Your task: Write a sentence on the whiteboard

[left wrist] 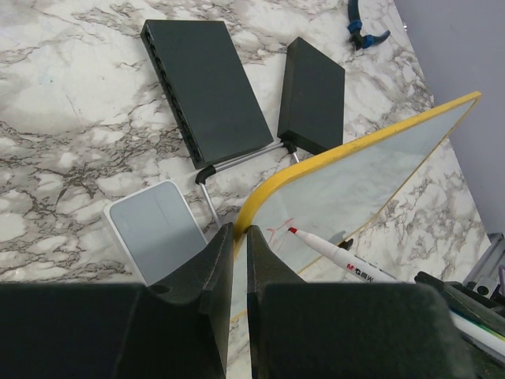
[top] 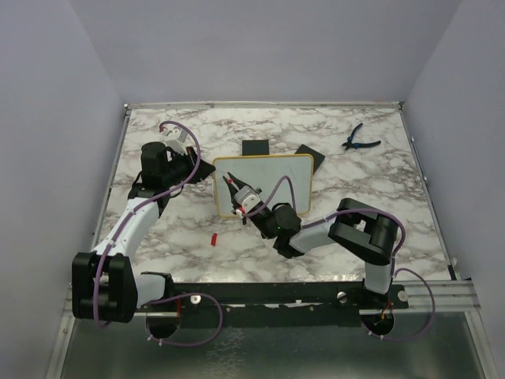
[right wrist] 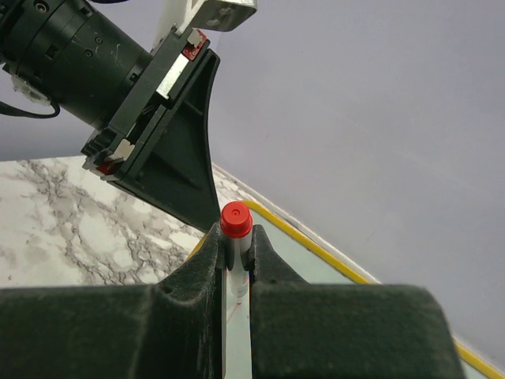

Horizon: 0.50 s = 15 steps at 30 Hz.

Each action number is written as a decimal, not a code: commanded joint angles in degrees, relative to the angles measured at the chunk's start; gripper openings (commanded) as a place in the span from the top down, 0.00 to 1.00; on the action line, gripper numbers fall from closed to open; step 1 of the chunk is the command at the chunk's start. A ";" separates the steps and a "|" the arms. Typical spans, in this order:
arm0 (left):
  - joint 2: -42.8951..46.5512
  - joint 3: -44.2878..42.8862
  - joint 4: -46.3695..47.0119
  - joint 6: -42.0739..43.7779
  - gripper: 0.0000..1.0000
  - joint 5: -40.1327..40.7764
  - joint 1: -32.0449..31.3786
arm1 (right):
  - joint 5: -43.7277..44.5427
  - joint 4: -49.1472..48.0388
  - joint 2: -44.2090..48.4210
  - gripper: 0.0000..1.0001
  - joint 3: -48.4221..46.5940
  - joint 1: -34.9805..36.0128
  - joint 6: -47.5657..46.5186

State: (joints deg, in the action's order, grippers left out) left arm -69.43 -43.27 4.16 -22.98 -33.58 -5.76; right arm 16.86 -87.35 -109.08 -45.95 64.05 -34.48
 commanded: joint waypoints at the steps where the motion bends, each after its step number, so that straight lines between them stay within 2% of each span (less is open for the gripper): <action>1: 1.23 -1.21 0.63 0.22 0.89 -1.03 -0.15 | 0.04 -12.25 -1.33 0.99 -1.70 -0.34 -0.15; 15: 1.05 -1.29 0.59 0.20 0.89 -1.09 -0.26 | -0.20 -12.15 -2.40 0.99 -1.32 -0.38 1.74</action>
State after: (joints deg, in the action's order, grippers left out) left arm -69.43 -43.27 4.14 -22.98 -33.58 -5.74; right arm 16.82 -87.39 -109.73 -46.68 64.01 -33.65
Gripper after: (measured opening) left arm 0.116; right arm 0.082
